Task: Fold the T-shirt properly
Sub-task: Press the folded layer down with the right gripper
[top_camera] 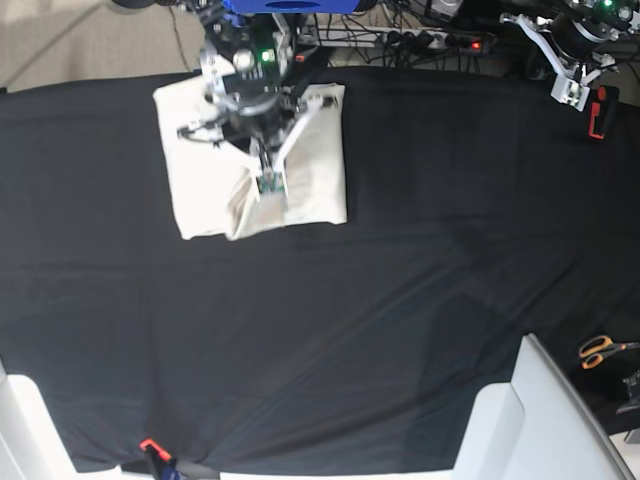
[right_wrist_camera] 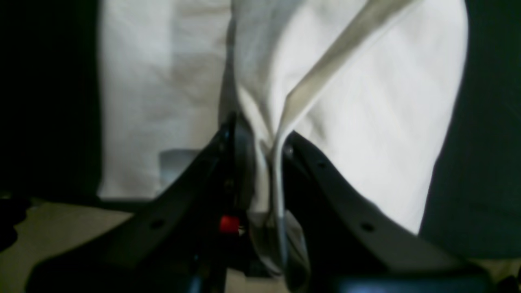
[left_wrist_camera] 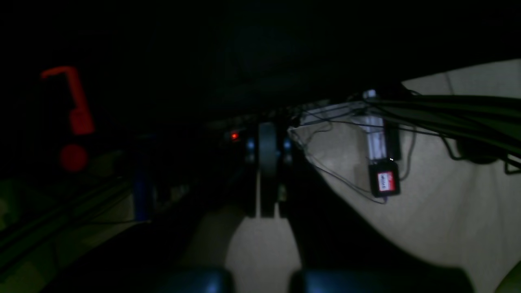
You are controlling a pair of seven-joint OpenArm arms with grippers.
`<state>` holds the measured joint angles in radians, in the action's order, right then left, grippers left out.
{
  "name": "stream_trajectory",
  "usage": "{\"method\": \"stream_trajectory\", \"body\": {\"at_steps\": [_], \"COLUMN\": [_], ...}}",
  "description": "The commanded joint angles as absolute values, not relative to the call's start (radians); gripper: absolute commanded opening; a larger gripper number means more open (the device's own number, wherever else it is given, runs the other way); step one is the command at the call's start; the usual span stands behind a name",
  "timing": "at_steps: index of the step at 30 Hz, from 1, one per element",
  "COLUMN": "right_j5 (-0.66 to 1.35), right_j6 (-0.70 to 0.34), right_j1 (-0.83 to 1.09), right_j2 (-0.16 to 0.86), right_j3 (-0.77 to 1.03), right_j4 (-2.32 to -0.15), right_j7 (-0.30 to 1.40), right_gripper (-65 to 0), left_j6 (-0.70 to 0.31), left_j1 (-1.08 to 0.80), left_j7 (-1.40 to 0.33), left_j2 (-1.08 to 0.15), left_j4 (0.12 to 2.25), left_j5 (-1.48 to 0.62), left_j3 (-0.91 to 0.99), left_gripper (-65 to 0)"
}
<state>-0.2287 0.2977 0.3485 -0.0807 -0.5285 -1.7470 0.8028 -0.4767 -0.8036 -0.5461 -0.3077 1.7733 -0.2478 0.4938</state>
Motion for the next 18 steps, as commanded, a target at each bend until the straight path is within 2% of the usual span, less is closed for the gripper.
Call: {"method": "stream_trajectory", "body": {"at_steps": [1,6,18], "right_j5": [-0.246,-0.243,-0.243], "right_j6": [0.308,0.349,0.36], "right_j1": [0.338,0.321,0.34], "right_j2": [-0.099,-0.102,-0.102], "right_j3": [-0.538,-0.544,-0.545], "right_j4": [-1.753,-1.751,-1.75], "right_j7": [0.779,0.78,0.777], "right_gripper": [-64.2,-64.2,-64.2], "left_j6": [-0.476,-0.476,-0.476], "left_j1": [-0.816,-0.816,-0.809], "left_j7": [-0.535,-0.535,-0.535], "left_j2": [-0.32,-0.312,-0.312], "left_j4": [1.784,1.784,1.784], "left_j5": [-0.24,-0.147,-0.148], "left_j3": [0.501,0.498,0.498], "left_gripper": [-65.0,-65.0,-65.0]}}
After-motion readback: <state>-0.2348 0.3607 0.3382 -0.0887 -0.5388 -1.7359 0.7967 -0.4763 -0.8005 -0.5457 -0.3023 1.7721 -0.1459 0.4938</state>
